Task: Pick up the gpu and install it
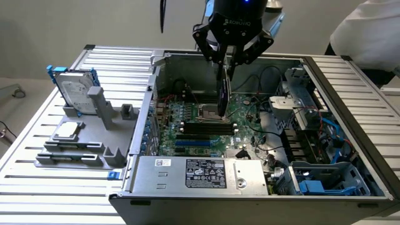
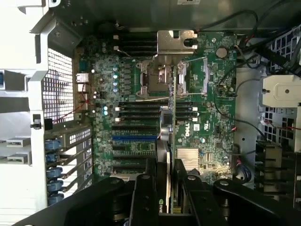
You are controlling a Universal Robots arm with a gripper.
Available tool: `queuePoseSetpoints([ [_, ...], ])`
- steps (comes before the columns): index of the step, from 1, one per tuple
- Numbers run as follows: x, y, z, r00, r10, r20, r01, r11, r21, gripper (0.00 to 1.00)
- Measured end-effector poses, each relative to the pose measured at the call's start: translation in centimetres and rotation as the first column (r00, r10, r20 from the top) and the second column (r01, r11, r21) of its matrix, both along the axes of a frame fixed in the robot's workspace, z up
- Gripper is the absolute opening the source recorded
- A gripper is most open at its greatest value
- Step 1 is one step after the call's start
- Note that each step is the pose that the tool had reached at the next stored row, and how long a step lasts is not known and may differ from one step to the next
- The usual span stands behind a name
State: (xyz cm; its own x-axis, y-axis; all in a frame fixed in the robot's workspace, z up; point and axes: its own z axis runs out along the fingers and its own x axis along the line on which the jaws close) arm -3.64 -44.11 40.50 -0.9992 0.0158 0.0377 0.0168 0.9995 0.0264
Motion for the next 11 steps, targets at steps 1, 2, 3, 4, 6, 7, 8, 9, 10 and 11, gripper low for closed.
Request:
queuePoseSetpoints([
  [1, 0.0, 0.0, 0.0, 1.0, 0.0, 0.0, 0.0, 1.0, 0.0, 0.26],
  [2, 0.0, 0.0, 0.0, 1.0, 0.0, 0.0, 0.0, 1.0, 0.0, 0.26],
  [3, 0.0, 0.0, 0.0, 1.0, 0.0, 0.0, 0.0, 1.0, 0.0, 0.26],
  [4, 0.0, 0.0, 0.0, 1.0, 0.0, 0.0, 0.0, 1.0, 0.0, 0.26],
  [6, 0.0, 0.0, 0.0, 1.0, 0.0, 0.0, 0.0, 1.0, 0.0, 0.26],
  [7, 0.0, 0.0, 0.0, 1.0, 0.0, 0.0, 0.0, 1.0, 0.0, 0.26],
  [8, 0.0, 0.0, 0.0, 1.0, 0.0, 0.0, 0.0, 1.0, 0.0, 0.26],
  [9, 0.0, 0.0, 0.0, 1.0, 0.0, 0.0, 0.0, 1.0, 0.0, 0.26],
  [10, 0.0, 0.0, 0.0, 1.0, 0.0, 0.0, 0.0, 1.0, 0.0, 0.26],
  [11, 0.0, 0.0, 0.0, 1.0, 0.0, 0.0, 0.0, 1.0, 0.0, 0.26],
])
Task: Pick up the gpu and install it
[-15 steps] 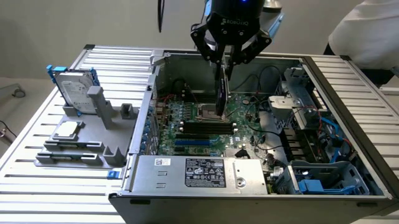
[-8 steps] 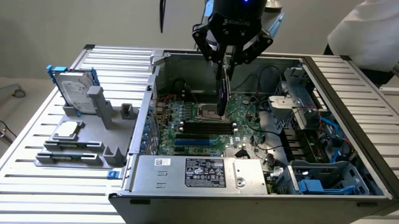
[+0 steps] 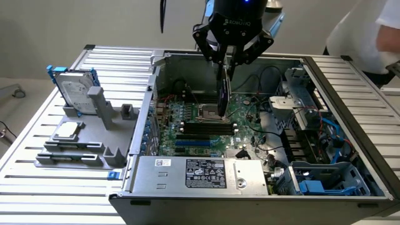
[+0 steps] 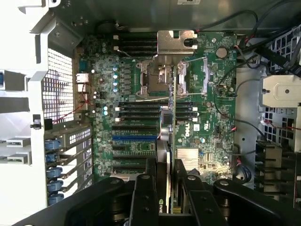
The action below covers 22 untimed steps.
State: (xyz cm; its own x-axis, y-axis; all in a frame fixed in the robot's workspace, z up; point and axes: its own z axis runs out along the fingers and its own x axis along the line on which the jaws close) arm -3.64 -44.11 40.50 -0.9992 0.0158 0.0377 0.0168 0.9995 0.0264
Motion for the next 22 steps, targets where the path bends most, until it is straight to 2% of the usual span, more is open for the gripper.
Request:
queuePoseSetpoints([
  [5, 0.0, 0.0, -0.01, 1.0, 0.0, 0.0002, 0.0, 1.0, 0.0, 0.26],
  [8, 0.01, 0.0, -0.02, 0.9991, 0.041, 0.0083, -0.041, 0.9991, 0.0007, 0.26],
  [12, 0.01, 0.0, -0.01, 0.9934, 0.113, 0.0164, -0.113, 0.9936, 0.0003, 0.26],
  [17, 0.0, 0.0, -0.06, 0.9788, 0.204, 0.0169, -0.204, 0.979, 0.0007, 0.26],
  [22, 0.0, 0.0, -0.11, 0.9565, 0.291, 0.0169, -0.291, 0.9567, 0.0007, 0.26],
])
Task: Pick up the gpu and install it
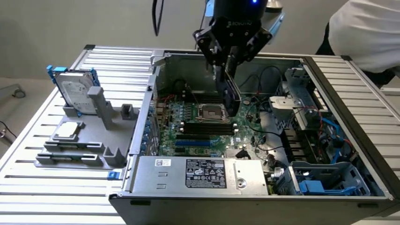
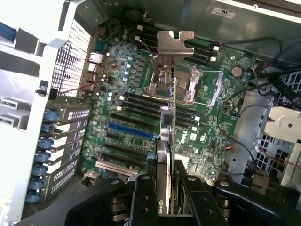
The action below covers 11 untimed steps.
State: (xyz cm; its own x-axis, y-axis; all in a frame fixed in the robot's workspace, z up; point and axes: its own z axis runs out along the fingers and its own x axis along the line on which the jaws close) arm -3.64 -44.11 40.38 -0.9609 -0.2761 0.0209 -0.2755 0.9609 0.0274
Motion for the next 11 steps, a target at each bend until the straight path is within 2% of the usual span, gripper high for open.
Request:
queuePoseSetpoints([
  [3, 0.0, 0.0, -0.04, 0.9985, 0.055, 0.0, -0.055, 0.9985, 0.0, 0.26],
  [6, 0.0, 0.0, -0.1, 0.9941, 0.109, 0.0, -0.109, 0.9941, 0.0002, 0.26],
  [11, 0.0, 0.0, -0.19, 0.98, 0.199, 0.0001, -0.199, 0.98, 0.0005, 0.26],
])
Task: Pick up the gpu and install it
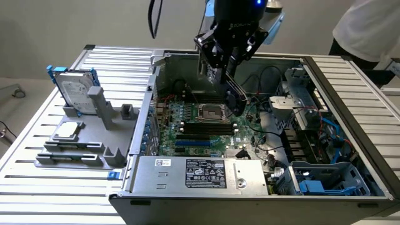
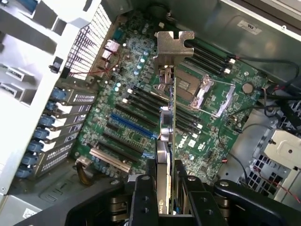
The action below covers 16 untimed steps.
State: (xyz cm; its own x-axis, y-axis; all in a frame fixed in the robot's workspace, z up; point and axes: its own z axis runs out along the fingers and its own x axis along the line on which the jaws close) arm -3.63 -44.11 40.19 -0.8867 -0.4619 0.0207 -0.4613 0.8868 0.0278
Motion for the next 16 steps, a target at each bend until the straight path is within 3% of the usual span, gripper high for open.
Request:
queuePoseSetpoints([
  [4, 0.0, 0.0, -0.09, 0.9974, 0.072, 0.0, -0.072, 0.9974, 0.0004, 0.26],
  [8, 0.0, 0.0, -0.2, 0.9895, 0.144, 0.0001, -0.144, 0.9895, 0.0012, 0.26],
  [12, 0.0, 0.0, -0.35, 0.9763, 0.216, 0.0004, -0.216, 0.9763, 0.0024, 0.26],
  [16, 0.0, 0.0, -0.56, 0.9579, 0.287, 0.0012, -0.287, 0.9579, 0.0043, 0.26],
])
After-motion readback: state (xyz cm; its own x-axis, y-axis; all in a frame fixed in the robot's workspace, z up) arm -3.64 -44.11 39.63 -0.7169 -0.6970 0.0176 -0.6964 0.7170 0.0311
